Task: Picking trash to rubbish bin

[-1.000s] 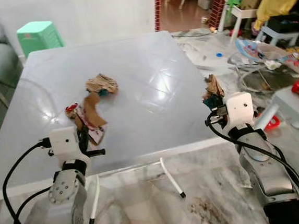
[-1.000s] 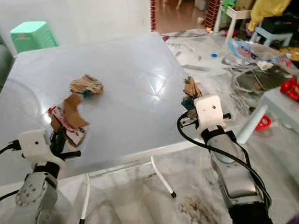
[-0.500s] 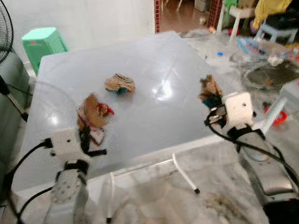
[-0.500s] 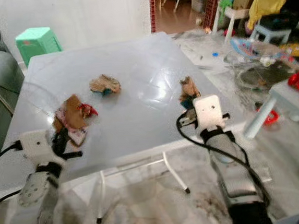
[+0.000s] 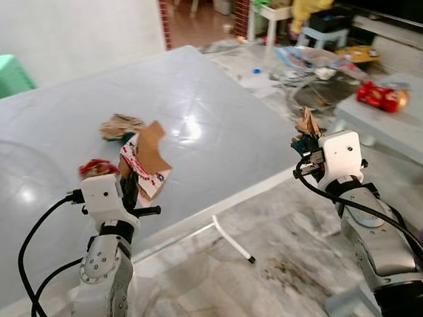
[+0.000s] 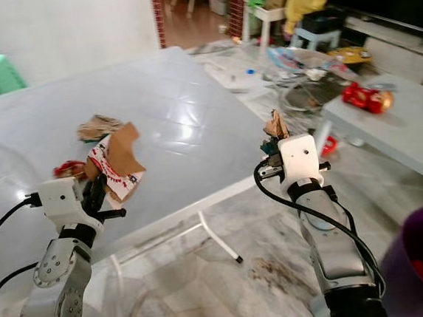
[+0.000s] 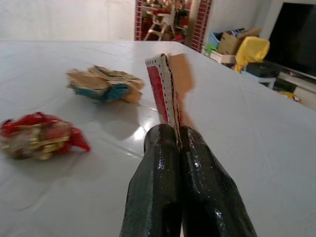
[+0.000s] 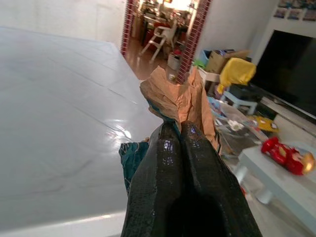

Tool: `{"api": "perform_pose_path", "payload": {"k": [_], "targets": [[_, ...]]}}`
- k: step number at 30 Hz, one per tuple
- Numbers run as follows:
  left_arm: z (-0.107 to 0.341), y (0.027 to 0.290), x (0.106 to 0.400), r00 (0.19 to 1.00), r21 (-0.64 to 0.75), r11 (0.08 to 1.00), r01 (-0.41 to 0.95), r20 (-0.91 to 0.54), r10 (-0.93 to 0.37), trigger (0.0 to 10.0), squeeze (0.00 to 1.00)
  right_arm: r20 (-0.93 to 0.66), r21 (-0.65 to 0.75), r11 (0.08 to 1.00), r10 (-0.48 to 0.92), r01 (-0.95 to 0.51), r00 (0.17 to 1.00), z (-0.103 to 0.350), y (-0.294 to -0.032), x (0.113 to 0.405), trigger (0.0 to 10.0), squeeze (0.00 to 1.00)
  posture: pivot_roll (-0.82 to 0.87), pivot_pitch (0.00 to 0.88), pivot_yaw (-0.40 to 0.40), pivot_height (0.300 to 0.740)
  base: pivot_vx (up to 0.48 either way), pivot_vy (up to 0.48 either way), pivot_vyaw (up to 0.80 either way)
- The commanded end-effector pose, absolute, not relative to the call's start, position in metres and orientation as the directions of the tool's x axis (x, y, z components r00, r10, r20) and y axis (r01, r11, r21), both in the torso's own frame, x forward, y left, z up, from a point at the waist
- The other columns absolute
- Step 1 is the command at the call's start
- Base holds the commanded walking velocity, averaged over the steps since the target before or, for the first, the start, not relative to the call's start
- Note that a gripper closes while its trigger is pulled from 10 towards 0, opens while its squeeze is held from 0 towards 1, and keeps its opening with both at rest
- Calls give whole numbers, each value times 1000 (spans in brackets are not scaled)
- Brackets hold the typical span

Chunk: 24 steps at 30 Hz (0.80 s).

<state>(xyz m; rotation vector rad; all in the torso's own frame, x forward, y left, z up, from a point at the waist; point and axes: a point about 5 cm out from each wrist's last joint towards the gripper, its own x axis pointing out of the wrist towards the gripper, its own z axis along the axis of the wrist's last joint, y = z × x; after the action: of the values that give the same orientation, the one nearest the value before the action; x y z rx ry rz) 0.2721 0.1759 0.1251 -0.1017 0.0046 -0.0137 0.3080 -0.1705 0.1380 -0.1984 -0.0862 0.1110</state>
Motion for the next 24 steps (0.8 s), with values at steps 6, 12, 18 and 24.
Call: {"api": "perform_pose_path", "payload": {"k": [6,12,18,24], "targets": [[128,175,273,1000,-98,995,26,4,-26,0,0,85,-198,976,111,-92,990,142,-172,309,0,0,-36,17,-9,740,0,0,-800],[127,173,273,999,-96,995,34,0,-34,0,0,84,-196,976,111,-93,990,142,-172,308,0,0,-37,18,-10,740,0,0,-800],[127,172,273,999,-90,995,46,0,-46,0,0,84,-194,977,109,-91,990,142,-172,308,0,0,-37,18,-7,740,0,0,-800],[127,171,273,999,-87,995,51,-1,-52,0,0,82,-191,977,112,-94,990,141,-171,309,0,0,-35,19,-8,740,0,0,-800]]}}
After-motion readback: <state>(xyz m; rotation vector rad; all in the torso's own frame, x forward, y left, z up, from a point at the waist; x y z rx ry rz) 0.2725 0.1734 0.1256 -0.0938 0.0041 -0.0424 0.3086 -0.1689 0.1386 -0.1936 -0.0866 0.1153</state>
